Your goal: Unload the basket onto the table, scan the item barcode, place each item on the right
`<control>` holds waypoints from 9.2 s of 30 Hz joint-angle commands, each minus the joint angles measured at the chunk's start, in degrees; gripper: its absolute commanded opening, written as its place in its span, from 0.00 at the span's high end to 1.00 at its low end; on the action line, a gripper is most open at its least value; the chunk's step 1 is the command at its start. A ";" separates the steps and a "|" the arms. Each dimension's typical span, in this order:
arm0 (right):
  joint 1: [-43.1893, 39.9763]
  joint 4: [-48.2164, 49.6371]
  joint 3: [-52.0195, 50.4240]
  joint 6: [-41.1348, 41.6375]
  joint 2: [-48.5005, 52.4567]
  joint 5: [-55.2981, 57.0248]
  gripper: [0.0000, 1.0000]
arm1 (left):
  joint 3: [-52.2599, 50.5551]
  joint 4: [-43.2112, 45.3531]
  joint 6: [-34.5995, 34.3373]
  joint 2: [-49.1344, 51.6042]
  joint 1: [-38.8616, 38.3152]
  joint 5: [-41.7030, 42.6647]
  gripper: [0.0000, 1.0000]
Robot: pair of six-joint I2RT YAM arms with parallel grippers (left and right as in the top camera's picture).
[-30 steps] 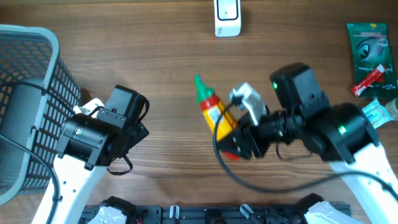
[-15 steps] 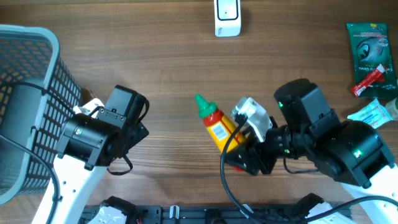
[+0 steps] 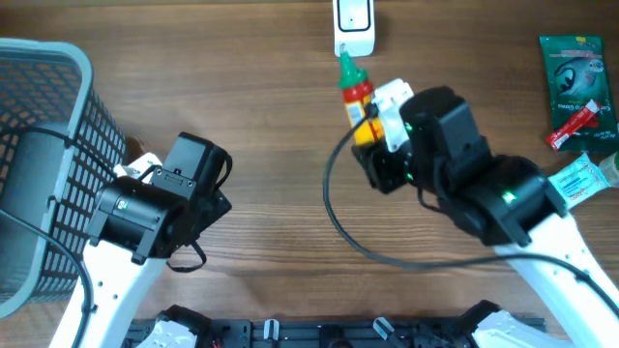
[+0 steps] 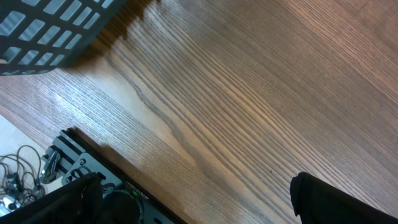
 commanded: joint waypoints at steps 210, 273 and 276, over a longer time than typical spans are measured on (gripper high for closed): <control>-34.07 53.94 -79.03 7.06 -71.97 -5.20 0.00 | -20.57 26.56 3.41 -29.42 2.86 -6.16 0.00; -34.07 53.94 -79.03 7.06 -71.97 -5.20 0.00 | -72.26 85.99 46.99 -64.26 19.74 14.32 0.00; -34.07 53.94 -79.03 7.06 -72.00 -5.20 0.00 | -72.26 86.07 47.08 -64.26 19.74 12.96 0.00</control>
